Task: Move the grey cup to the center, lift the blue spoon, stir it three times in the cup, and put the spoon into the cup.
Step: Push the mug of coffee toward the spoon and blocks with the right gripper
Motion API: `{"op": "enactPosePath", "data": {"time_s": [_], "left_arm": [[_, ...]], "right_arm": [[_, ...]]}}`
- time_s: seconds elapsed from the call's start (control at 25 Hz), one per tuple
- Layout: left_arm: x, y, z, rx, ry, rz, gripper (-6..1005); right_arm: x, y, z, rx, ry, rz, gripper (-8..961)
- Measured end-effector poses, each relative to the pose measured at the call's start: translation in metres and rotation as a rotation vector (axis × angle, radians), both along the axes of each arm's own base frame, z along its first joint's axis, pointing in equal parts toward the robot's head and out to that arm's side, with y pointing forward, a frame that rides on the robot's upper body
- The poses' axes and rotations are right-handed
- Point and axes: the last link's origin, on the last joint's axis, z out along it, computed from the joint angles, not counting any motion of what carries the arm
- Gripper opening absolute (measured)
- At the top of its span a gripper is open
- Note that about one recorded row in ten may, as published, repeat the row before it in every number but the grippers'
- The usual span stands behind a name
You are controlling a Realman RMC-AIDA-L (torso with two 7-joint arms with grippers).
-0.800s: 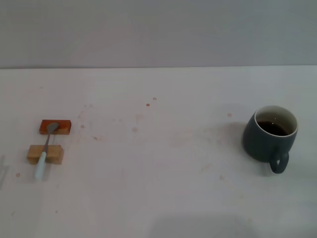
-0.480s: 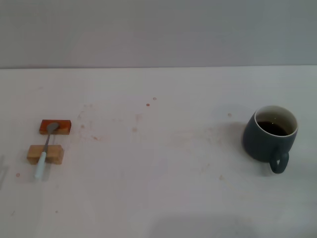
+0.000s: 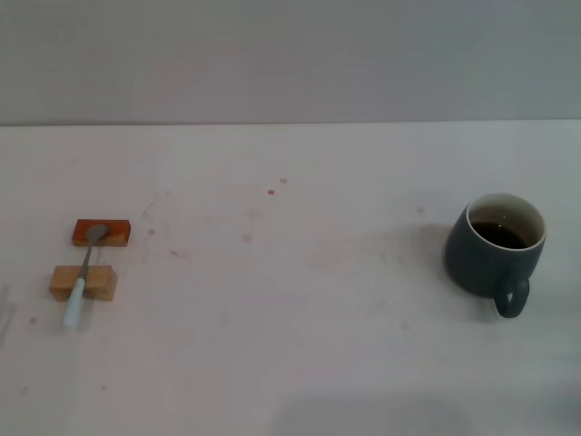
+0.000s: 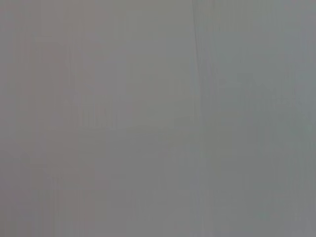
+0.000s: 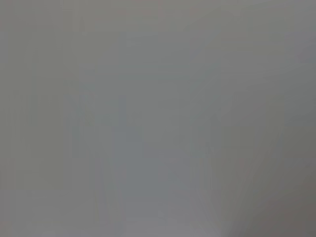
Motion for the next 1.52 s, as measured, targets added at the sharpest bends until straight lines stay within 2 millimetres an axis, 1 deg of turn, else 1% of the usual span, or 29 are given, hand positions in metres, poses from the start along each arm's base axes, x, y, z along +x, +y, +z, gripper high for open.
{"op": "enactPosePath", "data": {"time_s": [0.04, 0.2, 0.24, 0.4, 0.56, 0.6, 0.8, 1.04, 1.24, 1.52], "left_arm": [[0.000, 0.000, 0.000, 0.000, 0.000, 0.000, 838], [0.000, 0.001, 0.000, -0.001, 0.000, -0.001, 838], [0.000, 0.001, 0.000, -0.001, 0.000, -0.001, 838], [0.000, 0.002, 0.000, -0.002, 0.000, -0.001, 837], [0.000, 0.002, 0.000, -0.003, -0.001, -0.001, 837], [0.001, 0.003, 0.000, -0.001, -0.002, -0.005, 837], [0.004, 0.005, -0.002, -0.007, -0.004, -0.017, 836], [0.004, 0.006, -0.002, -0.007, -0.005, -0.020, 836], [0.005, 0.007, -0.002, -0.007, -0.005, -0.023, 835], [0.005, 0.008, -0.002, -0.007, -0.005, -0.024, 834]], "right_arm": [[0.000, 0.000, 0.000, 0.000, 0.000, 0.000, -1], [-0.001, 0.015, -0.006, -0.053, 0.002, -0.010, -1], [-0.001, 0.015, -0.006, -0.053, 0.002, -0.010, -1], [-0.006, 0.026, -0.009, -0.080, 0.001, 0.000, -1], [-0.009, 0.033, -0.011, -0.097, 0.004, 0.001, -1], [-0.010, 0.037, -0.013, -0.115, 0.008, -0.004, -1], [-0.014, 0.047, -0.021, -0.158, 0.017, -0.009, -1], [-0.020, 0.048, -0.030, -0.201, 0.017, 0.016, -1], [-0.030, 0.049, -0.040, -0.242, 0.024, 0.053, -1], [-0.038, 0.050, -0.048, -0.266, 0.034, 0.076, -1]]}}
